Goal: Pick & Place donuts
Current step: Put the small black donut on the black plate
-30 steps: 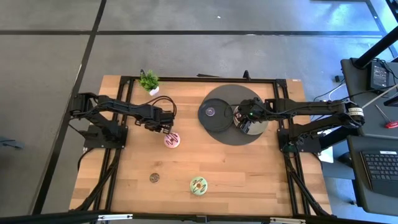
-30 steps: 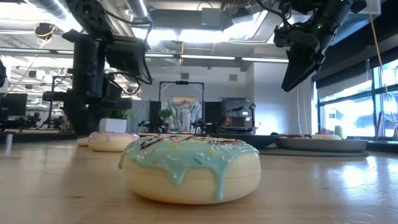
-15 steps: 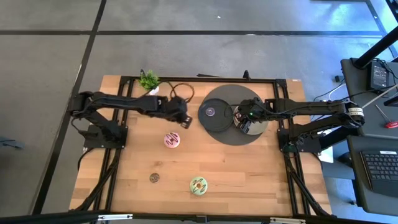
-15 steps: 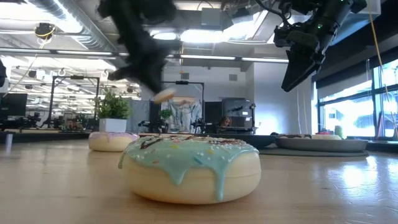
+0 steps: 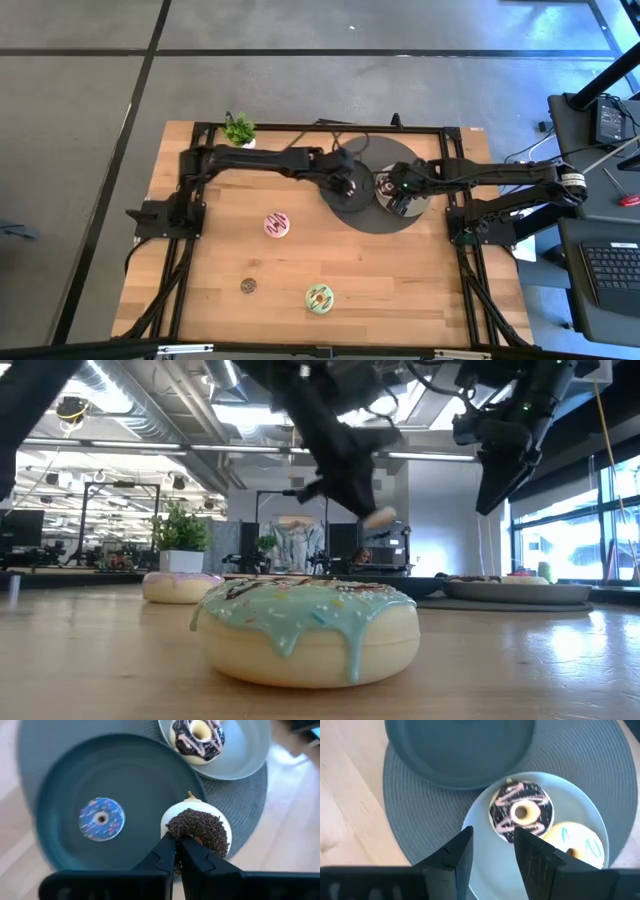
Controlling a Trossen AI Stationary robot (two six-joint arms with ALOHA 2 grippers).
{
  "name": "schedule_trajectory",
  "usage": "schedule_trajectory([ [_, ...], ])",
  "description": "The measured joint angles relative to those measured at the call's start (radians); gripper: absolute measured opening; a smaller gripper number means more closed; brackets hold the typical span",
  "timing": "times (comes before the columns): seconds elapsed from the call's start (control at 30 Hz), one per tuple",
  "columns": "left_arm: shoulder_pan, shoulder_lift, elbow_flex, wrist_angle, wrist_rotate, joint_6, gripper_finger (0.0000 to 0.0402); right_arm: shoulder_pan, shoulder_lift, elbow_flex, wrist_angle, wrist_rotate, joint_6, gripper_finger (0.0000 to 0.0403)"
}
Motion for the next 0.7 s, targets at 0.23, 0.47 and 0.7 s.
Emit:
schedule_trajectory([
  [0.23, 0.004, 0.145, 0.061, -0.044, 0.002, -0.012, 0.0009, 0.000, -0.010, 0.000, -0.009, 0.000, 0.002, 0.0143],
  [0.47, 0.007, 0.190, 0.062, -0.044, -0.052, -0.038, 0.0019, 0.000, -0.010, 0.000, -0.007, 0.000, 0.001, 0.0143],
  [0.7, 0.013, 0.188, 0.063, -0.043, -0.096, -0.039, 0.0019, 0.000, -0.010, 0.000, -0.007, 0.000, -0.001, 0.0143],
])
